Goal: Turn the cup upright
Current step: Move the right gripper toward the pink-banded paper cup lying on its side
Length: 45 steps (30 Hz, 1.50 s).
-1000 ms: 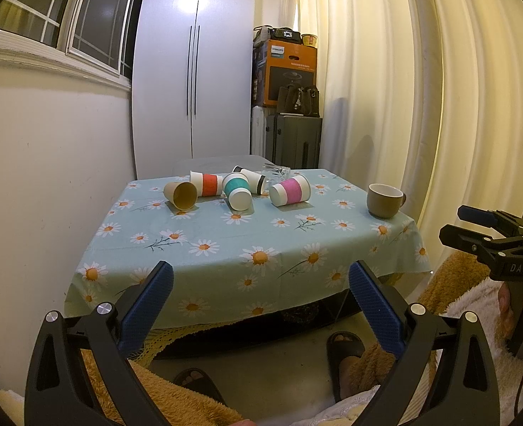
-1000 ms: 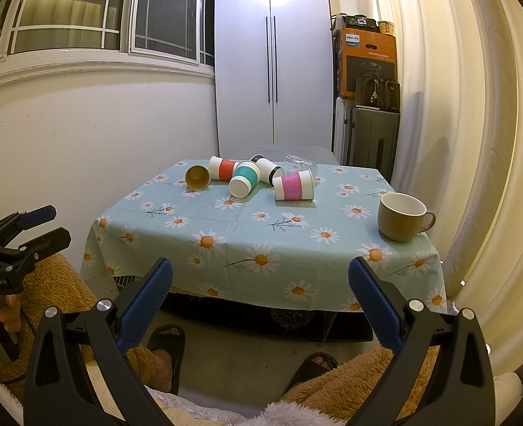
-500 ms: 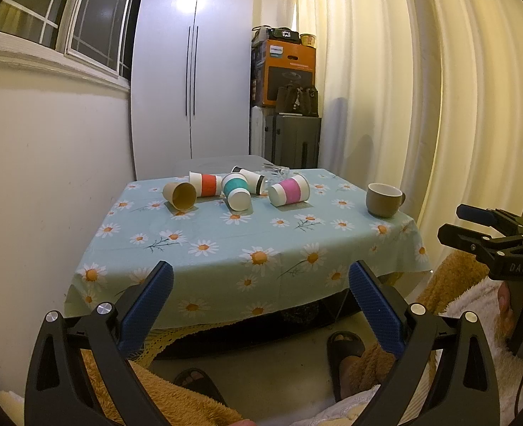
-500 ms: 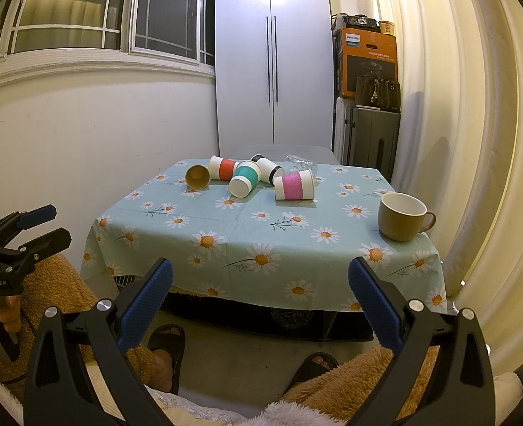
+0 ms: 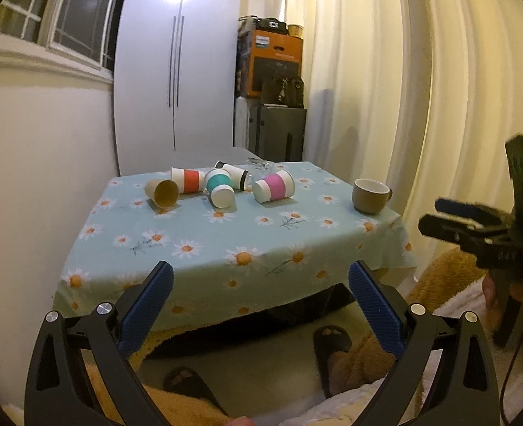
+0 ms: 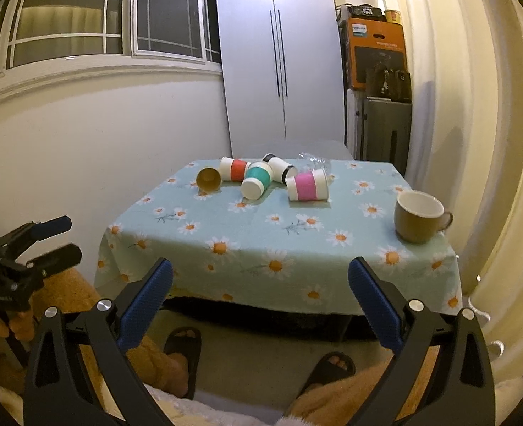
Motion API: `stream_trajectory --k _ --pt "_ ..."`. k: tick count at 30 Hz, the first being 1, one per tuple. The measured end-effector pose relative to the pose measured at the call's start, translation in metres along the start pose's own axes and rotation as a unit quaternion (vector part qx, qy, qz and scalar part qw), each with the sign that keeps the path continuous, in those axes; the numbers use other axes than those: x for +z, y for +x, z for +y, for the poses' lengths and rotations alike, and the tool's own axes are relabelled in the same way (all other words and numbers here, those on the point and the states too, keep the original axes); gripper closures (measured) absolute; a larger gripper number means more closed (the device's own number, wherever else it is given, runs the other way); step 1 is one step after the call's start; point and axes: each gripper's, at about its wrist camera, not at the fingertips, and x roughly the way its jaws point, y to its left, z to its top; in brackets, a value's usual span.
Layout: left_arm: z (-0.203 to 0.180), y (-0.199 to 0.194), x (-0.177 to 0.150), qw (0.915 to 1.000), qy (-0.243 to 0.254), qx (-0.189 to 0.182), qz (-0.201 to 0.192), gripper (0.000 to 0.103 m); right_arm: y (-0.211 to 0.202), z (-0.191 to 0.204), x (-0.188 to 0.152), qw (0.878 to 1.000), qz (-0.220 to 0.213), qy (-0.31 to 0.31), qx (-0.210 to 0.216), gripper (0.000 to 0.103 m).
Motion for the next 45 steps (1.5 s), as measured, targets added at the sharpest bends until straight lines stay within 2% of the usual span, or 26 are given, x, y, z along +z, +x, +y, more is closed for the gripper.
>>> stream_trajectory --k 5,14,21,25,31,35,37,38,41,42,45 --pt "0.009 0.026 0.025 0.9996 0.016 -0.01 0.018 0.007 0.018 -0.006 0.027 1.0 0.002 -0.004 0.001 0.005" --pt "0.045 0.106 0.074 0.9965 0.021 -0.015 0.08 0.007 0.077 -0.035 0.072 0.999 0.035 0.026 -0.003 0.005" --pt "0.096 0.177 0.11 0.9906 0.041 0.013 0.13 0.007 0.141 -0.053 0.088 0.995 0.074 0.061 0.018 0.005" --pt "0.125 0.214 0.124 0.9862 0.049 0.033 0.155 0.007 0.178 -0.059 0.093 0.993 0.094 0.066 0.029 0.005" --pt "0.158 0.268 0.135 0.9805 0.04 0.04 0.188 0.007 0.226 -0.07 0.103 0.99 0.118 0.071 0.025 0.005" --pt "0.164 0.294 0.136 0.9788 0.036 0.033 0.199 0.007 0.264 -0.091 0.11 0.982 0.14 0.124 0.024 0.005" --pt "0.167 0.31 0.137 0.9772 0.041 0.032 0.206 0.007 0.286 -0.106 0.109 0.971 0.158 0.177 0.028 0.005" --pt "0.168 0.315 0.138 0.9768 0.041 0.031 0.208 0.007 0.298 -0.116 0.107 0.962 0.171 0.211 0.027 0.005" --pt "0.17 0.331 0.14 0.9757 0.047 0.027 0.212 0.007 0.33 -0.14 0.095 0.928 0.209 0.308 0.03 0.005" --pt "0.171 0.335 0.141 0.9757 0.048 0.024 0.213 0.007 0.342 -0.149 0.089 0.913 0.217 0.344 0.031 0.005" --pt "0.172 0.34 0.143 0.9756 0.053 0.017 0.213 0.007 0.359 -0.163 0.079 0.883 0.217 0.415 0.023 0.006"
